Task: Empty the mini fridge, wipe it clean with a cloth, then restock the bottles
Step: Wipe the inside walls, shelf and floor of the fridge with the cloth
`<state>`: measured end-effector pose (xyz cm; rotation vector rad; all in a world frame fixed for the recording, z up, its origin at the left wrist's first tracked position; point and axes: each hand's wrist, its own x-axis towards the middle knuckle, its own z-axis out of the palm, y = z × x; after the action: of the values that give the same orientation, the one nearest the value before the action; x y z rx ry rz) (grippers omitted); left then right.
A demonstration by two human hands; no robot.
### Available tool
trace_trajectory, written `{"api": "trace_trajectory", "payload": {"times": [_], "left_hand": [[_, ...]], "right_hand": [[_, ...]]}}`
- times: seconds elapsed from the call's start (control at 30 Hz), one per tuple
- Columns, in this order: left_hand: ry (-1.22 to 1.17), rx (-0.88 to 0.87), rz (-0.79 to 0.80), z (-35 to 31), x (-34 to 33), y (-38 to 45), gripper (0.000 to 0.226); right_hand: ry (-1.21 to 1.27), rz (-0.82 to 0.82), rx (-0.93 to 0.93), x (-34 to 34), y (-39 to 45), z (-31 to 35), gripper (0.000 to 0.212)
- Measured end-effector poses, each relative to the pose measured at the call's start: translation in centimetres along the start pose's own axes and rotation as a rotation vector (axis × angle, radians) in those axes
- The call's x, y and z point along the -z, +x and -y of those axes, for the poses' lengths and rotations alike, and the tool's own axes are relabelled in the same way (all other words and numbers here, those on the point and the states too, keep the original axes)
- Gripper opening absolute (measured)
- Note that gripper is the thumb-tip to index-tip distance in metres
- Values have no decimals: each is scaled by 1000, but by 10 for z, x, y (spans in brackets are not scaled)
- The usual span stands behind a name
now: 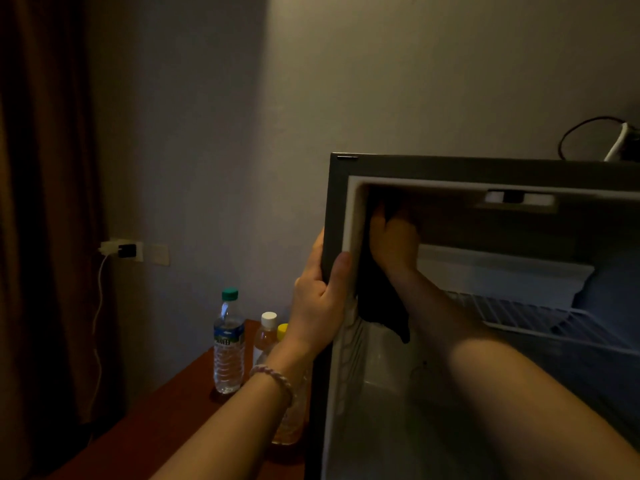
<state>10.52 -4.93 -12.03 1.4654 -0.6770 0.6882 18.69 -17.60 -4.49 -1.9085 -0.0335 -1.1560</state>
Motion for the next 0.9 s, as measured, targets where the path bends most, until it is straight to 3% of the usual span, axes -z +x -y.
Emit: {"api": "trace_trajectory", "payload": {"times": [0.17, 0.43, 0.67, 0.9], "left_hand": [[-10, 2, -3, 3, -1, 2, 67], [32, 2, -24, 1, -2, 0, 72], [36, 1, -24, 1, -2, 1, 68], [19, -7, -23, -3, 0, 0, 71]], "right_hand": [[-182, 47, 12, 5, 10, 0, 52], [-6, 129, -83, 16, 5, 6, 41], [146, 34, 60, 26, -25, 12, 37], [-324, 10, 443, 60, -16, -21, 51]]}}
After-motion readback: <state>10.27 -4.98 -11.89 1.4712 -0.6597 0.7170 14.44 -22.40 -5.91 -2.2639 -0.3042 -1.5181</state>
